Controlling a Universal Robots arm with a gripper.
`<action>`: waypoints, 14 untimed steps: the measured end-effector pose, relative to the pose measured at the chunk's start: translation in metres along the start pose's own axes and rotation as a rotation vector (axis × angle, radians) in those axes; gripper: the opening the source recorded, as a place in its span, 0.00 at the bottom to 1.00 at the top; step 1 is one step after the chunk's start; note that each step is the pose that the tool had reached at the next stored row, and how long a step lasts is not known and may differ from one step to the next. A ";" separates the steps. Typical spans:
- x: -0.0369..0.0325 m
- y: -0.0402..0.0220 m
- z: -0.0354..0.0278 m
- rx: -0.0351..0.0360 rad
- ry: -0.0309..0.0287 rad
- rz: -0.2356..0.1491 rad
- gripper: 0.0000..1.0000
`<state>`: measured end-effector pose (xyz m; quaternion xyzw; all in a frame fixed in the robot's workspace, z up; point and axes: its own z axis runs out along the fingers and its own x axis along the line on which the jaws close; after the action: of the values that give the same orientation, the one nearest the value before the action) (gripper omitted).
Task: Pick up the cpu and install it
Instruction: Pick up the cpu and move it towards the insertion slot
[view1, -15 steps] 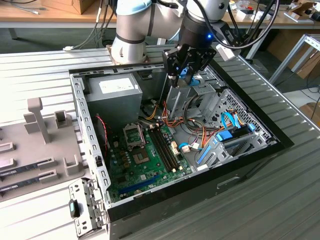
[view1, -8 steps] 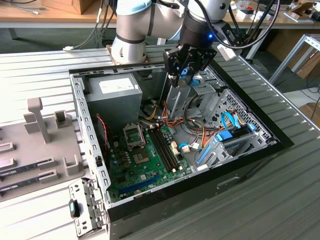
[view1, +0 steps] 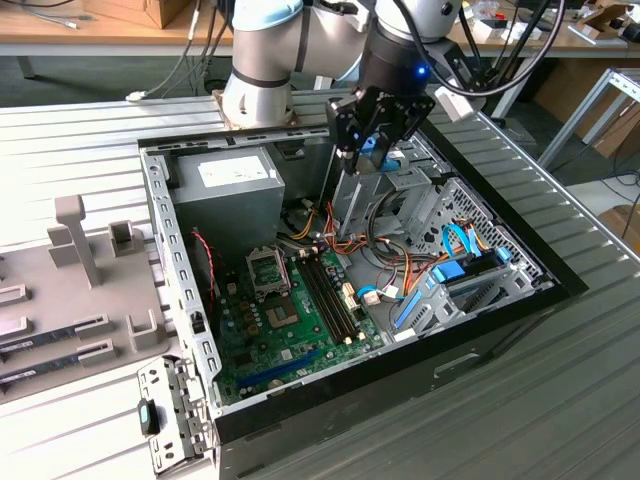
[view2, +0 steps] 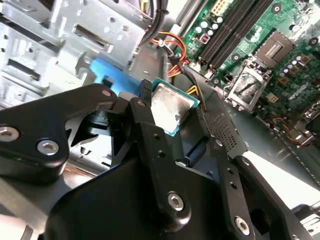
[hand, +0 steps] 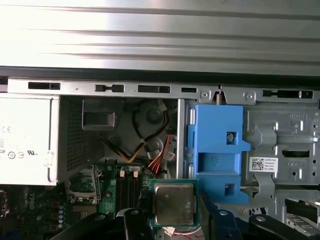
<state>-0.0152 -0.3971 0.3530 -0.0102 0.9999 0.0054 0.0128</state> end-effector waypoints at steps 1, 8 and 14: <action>0.0032 -0.0015 0.0005 0.0000 0.0000 0.000 0.47; 0.0238 -0.0101 0.0104 0.0000 0.0000 0.000 0.47; 0.0408 -0.0217 0.0188 0.0000 0.0000 0.000 0.47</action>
<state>-0.0551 -0.4194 0.3329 -0.0102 0.9999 0.0054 0.0128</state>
